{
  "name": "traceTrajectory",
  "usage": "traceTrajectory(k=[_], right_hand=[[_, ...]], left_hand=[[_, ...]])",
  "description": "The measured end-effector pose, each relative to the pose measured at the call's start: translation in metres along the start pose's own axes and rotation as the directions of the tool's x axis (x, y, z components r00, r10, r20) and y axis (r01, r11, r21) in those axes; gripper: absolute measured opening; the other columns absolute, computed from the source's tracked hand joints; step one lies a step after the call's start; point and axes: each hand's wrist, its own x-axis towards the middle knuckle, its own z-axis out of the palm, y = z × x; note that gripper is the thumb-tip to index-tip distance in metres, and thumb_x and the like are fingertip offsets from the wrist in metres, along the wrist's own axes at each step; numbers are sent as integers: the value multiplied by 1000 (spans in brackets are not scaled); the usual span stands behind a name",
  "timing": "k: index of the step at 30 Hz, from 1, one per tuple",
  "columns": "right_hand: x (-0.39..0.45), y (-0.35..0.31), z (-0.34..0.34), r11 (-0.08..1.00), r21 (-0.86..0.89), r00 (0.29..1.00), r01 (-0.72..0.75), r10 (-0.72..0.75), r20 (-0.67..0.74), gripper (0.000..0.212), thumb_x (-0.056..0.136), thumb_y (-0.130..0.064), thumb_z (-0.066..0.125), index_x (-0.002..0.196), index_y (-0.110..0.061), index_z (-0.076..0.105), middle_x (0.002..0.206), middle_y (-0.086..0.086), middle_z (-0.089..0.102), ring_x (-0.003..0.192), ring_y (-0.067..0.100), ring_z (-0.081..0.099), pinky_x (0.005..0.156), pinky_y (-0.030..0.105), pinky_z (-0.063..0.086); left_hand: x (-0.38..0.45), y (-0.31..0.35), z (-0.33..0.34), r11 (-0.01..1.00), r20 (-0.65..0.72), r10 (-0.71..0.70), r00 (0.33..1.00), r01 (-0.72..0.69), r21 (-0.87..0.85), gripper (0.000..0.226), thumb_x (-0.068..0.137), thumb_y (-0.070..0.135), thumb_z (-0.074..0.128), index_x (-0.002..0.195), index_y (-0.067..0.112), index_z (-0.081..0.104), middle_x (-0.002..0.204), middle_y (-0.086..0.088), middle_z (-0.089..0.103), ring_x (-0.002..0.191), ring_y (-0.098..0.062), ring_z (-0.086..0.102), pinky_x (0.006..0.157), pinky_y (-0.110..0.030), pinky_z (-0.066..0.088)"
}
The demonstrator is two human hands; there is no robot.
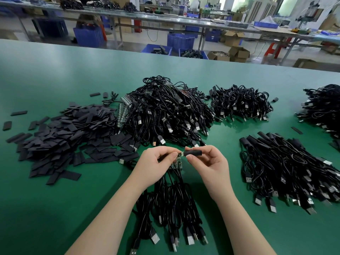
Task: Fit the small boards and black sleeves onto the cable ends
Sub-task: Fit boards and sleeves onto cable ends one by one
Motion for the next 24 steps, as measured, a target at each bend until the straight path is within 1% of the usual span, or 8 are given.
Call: traceTrajectory(k=[4, 7, 9, 11, 15, 18, 24], right_hand=[[1, 1, -2, 998, 26, 998, -53, 53, 25, 24, 83, 5, 73, 88, -19, 70, 100, 7, 76, 92, 17, 73, 79, 22, 56], [1, 0, -4, 993, 60, 993, -106, 103, 59, 23, 85, 2, 71, 86, -21, 72, 101, 10, 76, 92, 18, 72, 81, 26, 57], [1, -1, -5, 991, 64, 991, -119, 114, 72, 21, 85, 2, 70, 88, -18, 71, 101, 11, 76, 92, 19, 72, 81, 26, 57], [1, -1, -4, 992, 54, 992, -112, 108, 70, 23, 85, 3, 71, 87, -20, 71, 101, 10, 76, 92, 19, 73, 81, 26, 57], [1, -1, -2, 998, -5, 998, -61, 61, 32, 25, 83, 5, 73, 85, -20, 71, 99, 9, 76, 92, 20, 73, 80, 25, 56], [1, -4, -2, 998, -48, 999, -35, 36, 28, 30, 82, 4, 74, 82, -26, 73, 96, 7, 76, 89, 17, 73, 77, 21, 55], [-1, -5, -1, 997, -80, 1000, -1, 1, 5, 22, 82, 5, 74, 87, -17, 70, 94, 4, 76, 87, 14, 73, 76, 17, 54]], left_hand=[[0, 0, 0, 1000, 5, -2, 1000, 2, -14, 30, 95, 19, 61, 91, 48, 68, 84, 22, 70, 77, 4, 65, 71, -9, 47], [0, 0, 0, 1000, 5, -11, 1000, 11, -23, 29, 95, 20, 61, 91, 47, 69, 84, 21, 71, 78, 3, 65, 71, -10, 48], [0, 1, 0, 999, 9, -20, 1000, 20, -28, 28, 94, 20, 62, 91, 47, 69, 85, 21, 71, 80, 2, 65, 72, -10, 48], [0, 1, 0, 999, 14, -23, 1000, 23, -28, 29, 94, 20, 62, 90, 48, 68, 86, 22, 71, 81, 3, 65, 73, -9, 48], [-1, 2, -1, 1000, 17, -11, 1000, 12, -20, 29, 95, 20, 62, 91, 48, 68, 84, 23, 70, 77, 4, 64, 69, -8, 46], [0, 2, 0, 1000, 13, -5, 1000, 5, -21, 31, 94, 19, 62, 90, 49, 68, 83, 23, 70, 76, 4, 64, 69, -7, 46], [0, 1, 0, 1000, 11, -3, 1000, 3, -28, 33, 94, 18, 62, 88, 50, 68, 83, 21, 71, 77, 3, 65, 70, -8, 47]])
